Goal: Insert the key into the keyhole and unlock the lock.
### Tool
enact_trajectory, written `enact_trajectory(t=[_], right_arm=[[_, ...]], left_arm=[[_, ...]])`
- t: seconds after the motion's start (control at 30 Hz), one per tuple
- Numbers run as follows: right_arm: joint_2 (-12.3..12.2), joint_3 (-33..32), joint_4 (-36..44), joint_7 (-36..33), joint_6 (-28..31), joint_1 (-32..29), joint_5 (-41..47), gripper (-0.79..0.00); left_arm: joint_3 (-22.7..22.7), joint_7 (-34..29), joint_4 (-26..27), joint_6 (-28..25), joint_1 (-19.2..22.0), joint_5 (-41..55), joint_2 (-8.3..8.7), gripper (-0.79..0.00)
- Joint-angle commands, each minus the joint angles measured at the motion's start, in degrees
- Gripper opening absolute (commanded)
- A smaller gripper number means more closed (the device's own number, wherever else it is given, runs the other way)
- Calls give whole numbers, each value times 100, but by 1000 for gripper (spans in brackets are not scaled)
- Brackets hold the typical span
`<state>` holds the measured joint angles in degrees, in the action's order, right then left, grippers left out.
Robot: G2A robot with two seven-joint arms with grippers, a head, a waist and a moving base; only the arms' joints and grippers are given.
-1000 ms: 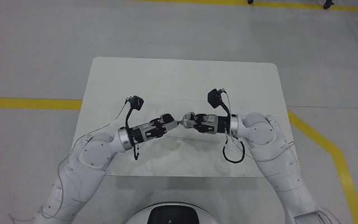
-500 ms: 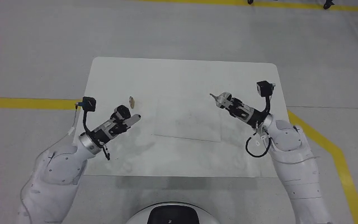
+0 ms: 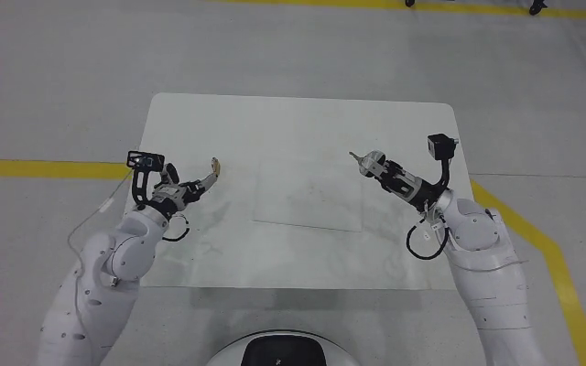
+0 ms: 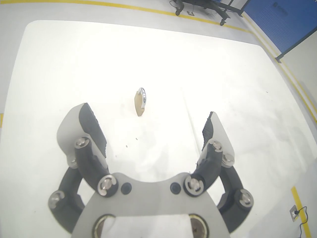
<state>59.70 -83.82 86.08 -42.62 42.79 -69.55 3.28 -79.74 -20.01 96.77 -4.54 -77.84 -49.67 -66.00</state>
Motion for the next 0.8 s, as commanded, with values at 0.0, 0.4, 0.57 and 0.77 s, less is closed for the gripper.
enact_trajectory(t=[0.0,0.4,0.57,0.77], right_arm=[[0,0,0,0,0,0,0,-785],[0,0,0,0,0,0,0,-785],[0,0,0,0,0,0,0,-785],[0,0,0,0,0,0,0,-785]], left_arm=[[212,33,-307,79,273,-9,-40,0],[860,-46,-1574,179,1195,13,-208,-271],[977,-2,-1799,206,1384,30,-256,-453],[1062,-14,-2094,221,1531,-80,-288,-554]])
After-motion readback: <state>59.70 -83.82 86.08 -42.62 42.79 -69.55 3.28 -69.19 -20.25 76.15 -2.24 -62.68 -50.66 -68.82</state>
